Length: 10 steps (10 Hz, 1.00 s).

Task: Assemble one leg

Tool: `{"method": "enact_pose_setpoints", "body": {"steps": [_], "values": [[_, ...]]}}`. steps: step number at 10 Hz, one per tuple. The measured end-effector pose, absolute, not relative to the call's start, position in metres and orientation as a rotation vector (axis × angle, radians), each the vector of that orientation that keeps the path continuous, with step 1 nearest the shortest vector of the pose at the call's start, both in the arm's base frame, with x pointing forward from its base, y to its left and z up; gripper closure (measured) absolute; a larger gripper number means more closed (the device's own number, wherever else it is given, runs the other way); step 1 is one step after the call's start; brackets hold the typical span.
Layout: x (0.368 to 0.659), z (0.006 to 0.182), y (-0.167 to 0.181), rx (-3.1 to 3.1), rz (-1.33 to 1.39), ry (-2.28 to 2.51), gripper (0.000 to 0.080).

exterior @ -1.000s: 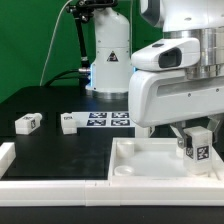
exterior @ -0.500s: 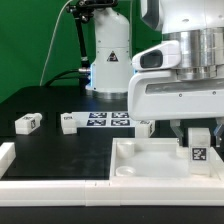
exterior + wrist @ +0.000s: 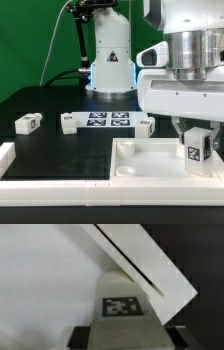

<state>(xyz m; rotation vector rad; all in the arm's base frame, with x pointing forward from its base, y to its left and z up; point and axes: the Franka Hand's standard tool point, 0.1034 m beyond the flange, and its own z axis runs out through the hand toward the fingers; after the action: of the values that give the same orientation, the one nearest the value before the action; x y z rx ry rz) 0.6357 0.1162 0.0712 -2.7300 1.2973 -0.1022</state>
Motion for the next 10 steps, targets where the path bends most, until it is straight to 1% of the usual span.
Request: {"method": "enact_pose_setpoints", "body": {"steps": [1, 2, 3, 4, 5, 7, 10], "values": [[0.636, 0.071, 0.117, -2.751, -0.105, 1.254, 0.0432], [0.636, 0.071, 0.117, -2.775, -0.108, 1.202, 0.0285], [0.637, 0.072, 0.117, -2.790, -0.113, 1.165, 0.0285], [0.638, 0.073, 0.116, -2.838, -0.123, 1.050, 0.0180], [0.638, 0.073, 0.116, -2.895, -0.132, 0.895, 0.0156], [0.637, 0.073, 0.121, -2.984, -0.150, 0.600, 0.0151], [0.636, 0.072, 0.126, -3.110, -0.186, -0.052, 0.0150]]}}
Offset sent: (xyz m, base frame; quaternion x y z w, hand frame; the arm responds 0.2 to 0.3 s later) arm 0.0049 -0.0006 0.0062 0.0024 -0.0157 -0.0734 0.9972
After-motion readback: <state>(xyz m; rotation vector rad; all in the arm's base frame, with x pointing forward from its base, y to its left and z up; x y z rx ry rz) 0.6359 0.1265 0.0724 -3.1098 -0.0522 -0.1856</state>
